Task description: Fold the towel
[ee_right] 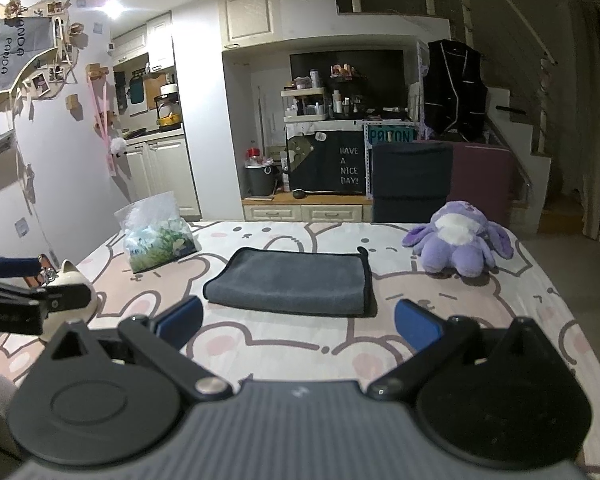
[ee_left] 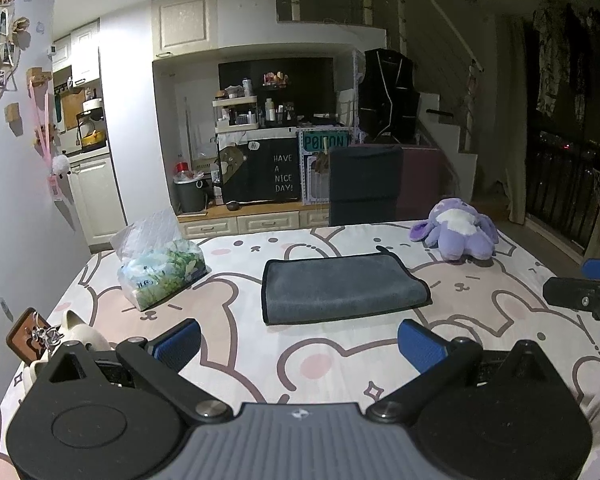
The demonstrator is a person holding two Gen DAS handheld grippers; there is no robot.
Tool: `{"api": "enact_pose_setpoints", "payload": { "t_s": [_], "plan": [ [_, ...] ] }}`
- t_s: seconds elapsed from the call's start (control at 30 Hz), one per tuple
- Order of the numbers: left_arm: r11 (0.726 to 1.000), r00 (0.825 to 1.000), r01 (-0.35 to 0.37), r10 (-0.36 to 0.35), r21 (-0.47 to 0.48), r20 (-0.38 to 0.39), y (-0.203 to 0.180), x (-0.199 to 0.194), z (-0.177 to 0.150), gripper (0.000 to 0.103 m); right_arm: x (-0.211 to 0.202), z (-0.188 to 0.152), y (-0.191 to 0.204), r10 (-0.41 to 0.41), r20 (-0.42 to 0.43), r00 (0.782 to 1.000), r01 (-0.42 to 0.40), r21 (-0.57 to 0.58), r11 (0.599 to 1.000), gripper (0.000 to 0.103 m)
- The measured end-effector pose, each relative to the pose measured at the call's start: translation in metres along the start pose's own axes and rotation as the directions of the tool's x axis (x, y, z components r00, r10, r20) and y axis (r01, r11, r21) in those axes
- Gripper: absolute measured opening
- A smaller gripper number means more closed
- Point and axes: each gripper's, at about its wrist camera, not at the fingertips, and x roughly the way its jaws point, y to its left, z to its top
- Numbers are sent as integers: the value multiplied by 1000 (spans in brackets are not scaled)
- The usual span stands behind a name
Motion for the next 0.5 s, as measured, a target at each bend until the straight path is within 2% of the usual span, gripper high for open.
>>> {"api": "enact_pose_setpoints", "payload": {
  "t_s": [0.33, 0.5],
  "plan": [
    [1000, 1000, 2, -2, -2, -11, -1, -7, -13, 103, -8, -9, 1, 0, 0, 1000, 0, 16, 1000, 103],
    [1000, 1000, -9, 9, -8, -16, -2, -11, -19, 103, -11, -14, 7, 0, -5, 1000, 0, -22, 1000, 103]
  ]
}}
